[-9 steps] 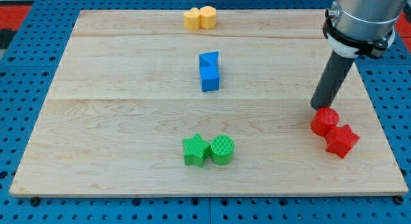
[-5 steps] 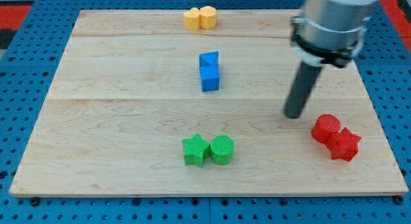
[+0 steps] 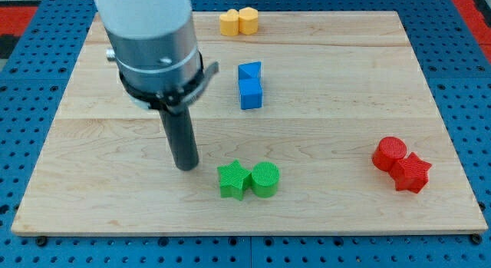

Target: Slide the green star along with green circle closer to red star and red circle

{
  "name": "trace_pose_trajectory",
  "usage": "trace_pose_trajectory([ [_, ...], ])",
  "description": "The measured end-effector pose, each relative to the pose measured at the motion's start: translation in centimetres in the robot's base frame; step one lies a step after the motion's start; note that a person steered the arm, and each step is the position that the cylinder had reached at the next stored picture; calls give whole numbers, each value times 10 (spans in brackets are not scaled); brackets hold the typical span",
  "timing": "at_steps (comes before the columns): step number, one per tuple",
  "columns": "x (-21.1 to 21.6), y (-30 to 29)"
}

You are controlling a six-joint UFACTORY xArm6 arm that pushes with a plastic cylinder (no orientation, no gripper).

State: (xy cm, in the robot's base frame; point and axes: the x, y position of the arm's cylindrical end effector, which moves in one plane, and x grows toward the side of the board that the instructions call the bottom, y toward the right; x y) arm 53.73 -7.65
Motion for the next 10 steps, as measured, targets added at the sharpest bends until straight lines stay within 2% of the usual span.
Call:
trace_pose_trajectory([
  [1,24,10],
  [2,31,13],
  [5,23,32],
  [10,22,165],
])
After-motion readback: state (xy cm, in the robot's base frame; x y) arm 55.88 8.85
